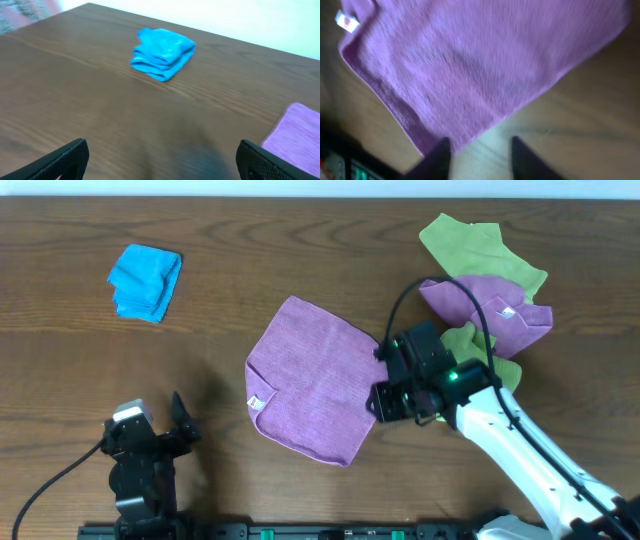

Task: Fold the cloth

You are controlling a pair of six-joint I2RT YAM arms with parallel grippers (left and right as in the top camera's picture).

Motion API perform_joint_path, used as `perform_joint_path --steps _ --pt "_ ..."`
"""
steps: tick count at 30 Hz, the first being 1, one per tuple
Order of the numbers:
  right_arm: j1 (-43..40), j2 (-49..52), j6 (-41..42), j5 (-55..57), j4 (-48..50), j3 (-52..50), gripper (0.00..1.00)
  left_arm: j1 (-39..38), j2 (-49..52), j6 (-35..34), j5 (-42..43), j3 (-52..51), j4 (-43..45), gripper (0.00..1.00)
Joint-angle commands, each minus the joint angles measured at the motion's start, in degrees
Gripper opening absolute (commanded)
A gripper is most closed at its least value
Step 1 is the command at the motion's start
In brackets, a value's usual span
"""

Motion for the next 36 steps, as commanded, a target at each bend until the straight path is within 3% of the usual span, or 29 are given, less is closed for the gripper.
perform_joint_path --steps 1,4,8,18,22,27,32,36 --pt "-0.42 -0.55 0.50 -5.66 0.50 -1.66 0.76 0.35 -0.13 0.15 9.57 -1.22 -0.39 0.95" --pt "-0.48 -0.70 0.46 -7.91 0.52 -1.64 0.99 0.35 -0.13 0.11 18.47 -1.22 -0.33 0.95" --pt "-0.72 -0.70 0.00 -13.33 2.14 -1.64 0.99 0.35 -0.13 -4.09 26.62 -1.22 -0.17 0.95" --pt "-0.68 -0.70 -1.88 -13.35 2.25 -1.64 0.96 0.35 -0.13 -11.91 39.71 -1.22 0.33 0.95" --pt "-0.68 -0.70 -1.92 -15.06 2.51 -1.64 0.92 0.37 -0.13 -14.86 40.30 -1.22 5.27 0.95" --pt "-1.25 -0.90 -0.94 -14.99 4.61 -1.62 0.89 0.33 -0.11 -18.73 49.68 -1.22 12.59 0.95" --pt "-6.67 -1.44 2.73 -15.54 8.59 -1.55 0.88 0.31 1.60 -20.39 48.57 -0.87 13.33 0.96" --pt "-13.16 -1.46 2.08 -19.34 8.94 -1.49 0.84 0.31 7.19 -17.77 46.07 1.31 13.38 0.96"
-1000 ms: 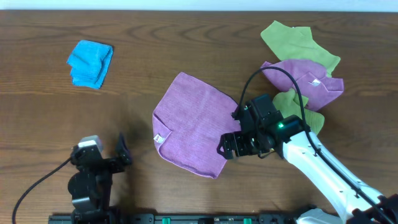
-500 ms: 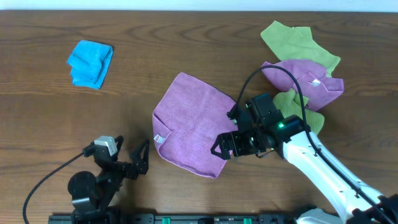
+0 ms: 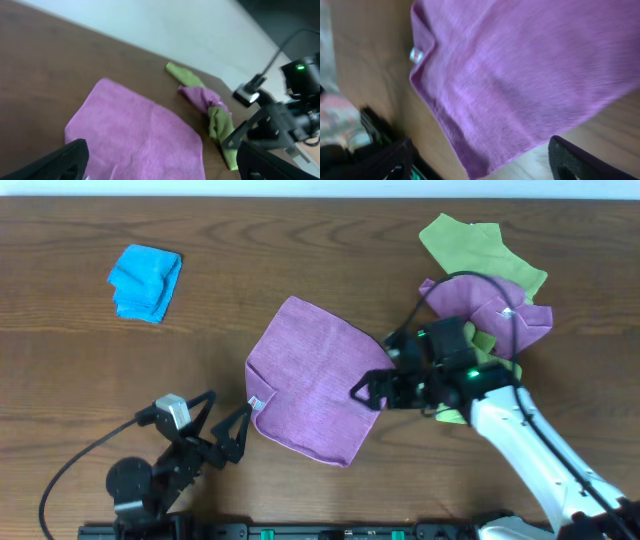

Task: Fold the cloth

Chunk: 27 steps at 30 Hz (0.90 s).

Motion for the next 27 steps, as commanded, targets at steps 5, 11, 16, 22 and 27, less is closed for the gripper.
perform_joint_path --steps 5,11,16,22,27 --pt "-10.56 -1.01 -2.97 -4.83 -2.54 0.72 0.78 -0.26 16.70 8.96 -0.57 10.03 -0.02 0.96" --pt "-13.53 -1.01 -5.09 -4.83 -4.76 1.31 0.80 -7.28 34.69 19.19 -6.58 21.75 -7.02 0.96" --pt "-15.34 -1.01 -5.09 -4.85 -4.94 1.31 0.82 -20.11 47.47 26.84 -23.17 32.35 -17.88 0.96" --pt "-21.18 -1.01 -7.17 -10.88 -6.05 1.31 0.84 -34.53 59.69 27.89 -43.56 38.77 -21.88 0.96" --pt "-25.57 -1.01 -10.97 -13.66 -9.22 1.29 0.84 -41.44 66.12 27.85 -49.24 39.06 -24.46 0.94"
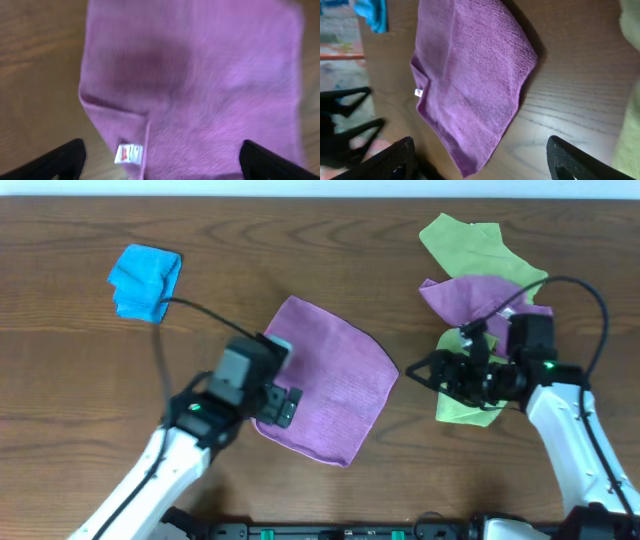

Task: Fold the cloth

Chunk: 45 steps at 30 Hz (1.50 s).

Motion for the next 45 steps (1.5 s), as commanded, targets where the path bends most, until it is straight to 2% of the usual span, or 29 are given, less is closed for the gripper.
perform_joint_path --steps 1,3,7,13,21,25,28,35,39,45 --pt "-2.08 -0.74 -4.48 -3.91 -1.57 1.07 0.84 -3.72 3.54 1.29 -8.37 0.81 -1.62 0.90" --pt "-2.21 -0.74 -5.22 -3.89 -2.54 1.07 0.84 -5.88 6.05 -0.26 -11.19 0.81 -2.29 0.81" --pt "-2.21 -0.74 -5.22 -3.91 -3.58 1.07 0.84 -7.76 9.97 -2.34 -15.74 0.81 -3.76 0.71" --pt "-2.21 -0.74 -6.49 -3.89 -5.03 1.07 0.84 -7.76 14.56 -5.33 -16.65 0.81 -4.76 0.69" --pt "-2.05 -0.74 -6.49 -3.89 -5.33 1.07 0.83 -7.67 18.91 -5.79 -17.38 0.81 -1.27 0.66" --pt "-2.05 -0.74 -6.51 -3.89 -5.57 1.07 0.83 -7.67 20.76 -7.61 -21.35 0.81 -0.70 0.54" --pt "-2.05 -0.74 -7.13 -3.89 -5.86 1.07 0.82 -7.67 21.11 -7.72 -23.61 0.81 -0.61 0.51" --pt "-2.03 -0.74 -7.56 -3.87 -6.29 1.07 0.82 -7.65 21.09 -8.83 -24.33 0.81 -0.28 0.31" --pt "-2.03 -0.74 -7.58 -3.85 -6.29 1.07 0.82 -7.65 21.09 -10.21 -24.06 0.81 -0.26 0.25" --pt "-2.03 -0.74 -7.98 -3.85 -6.34 1.07 0.81 -7.65 21.09 -10.32 -20.79 0.81 -0.24 0.21"
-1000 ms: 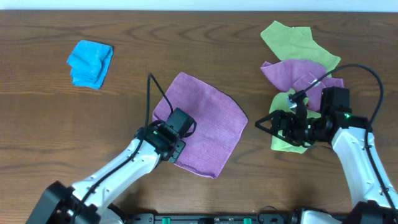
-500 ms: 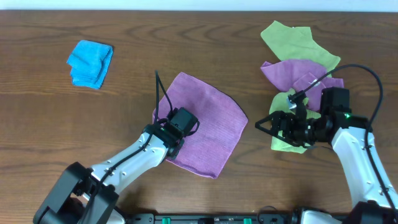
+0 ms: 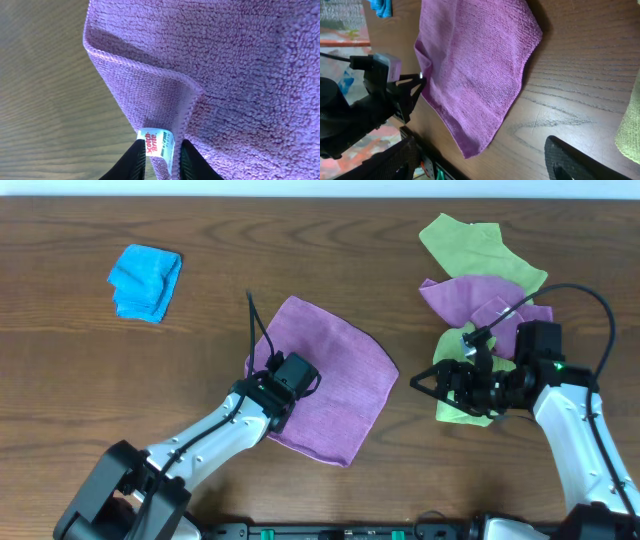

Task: Fold the cloth

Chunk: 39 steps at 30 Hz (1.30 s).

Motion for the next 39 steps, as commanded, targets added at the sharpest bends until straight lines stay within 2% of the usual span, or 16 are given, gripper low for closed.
perform_joint_path --steps 1,3,4,9,18,23,33,39 --pt "-0.20 -0.74 -1.64 -1.38 -0.07 1.05 0.81 -0.07 0.28 -0.90 1.51 0.81 0.04 0.19" --pt "-0.20 -0.74 -1.62 -1.38 -0.07 1.05 0.80 -0.07 0.28 -1.09 1.51 0.81 0.02 0.12" --pt "-0.20 -0.74 -1.64 -1.38 -0.09 1.05 0.80 -0.07 0.28 -1.14 1.51 0.81 -0.04 0.06" --pt "-0.15 -0.74 -1.64 -1.36 -0.22 1.05 0.78 -0.07 0.28 -4.13 1.36 0.81 -1.57 0.06" --pt "5.66 -0.63 -1.57 -0.90 2.64 0.96 0.75 2.69 -0.42 -25.44 -0.35 0.81 -11.17 0.06" --pt "10.60 3.23 3.93 2.84 5.81 0.46 0.79 2.78 -0.42 -30.67 1.11 0.81 -13.51 0.06" --pt "13.68 16.61 12.59 1.40 17.77 0.20 0.80 2.78 -0.42 -33.88 6.73 0.81 -13.77 0.06" --pt "14.40 21.07 14.80 1.40 20.26 0.20 0.81 2.78 -0.42 -34.25 7.08 0.81 -13.75 0.06"
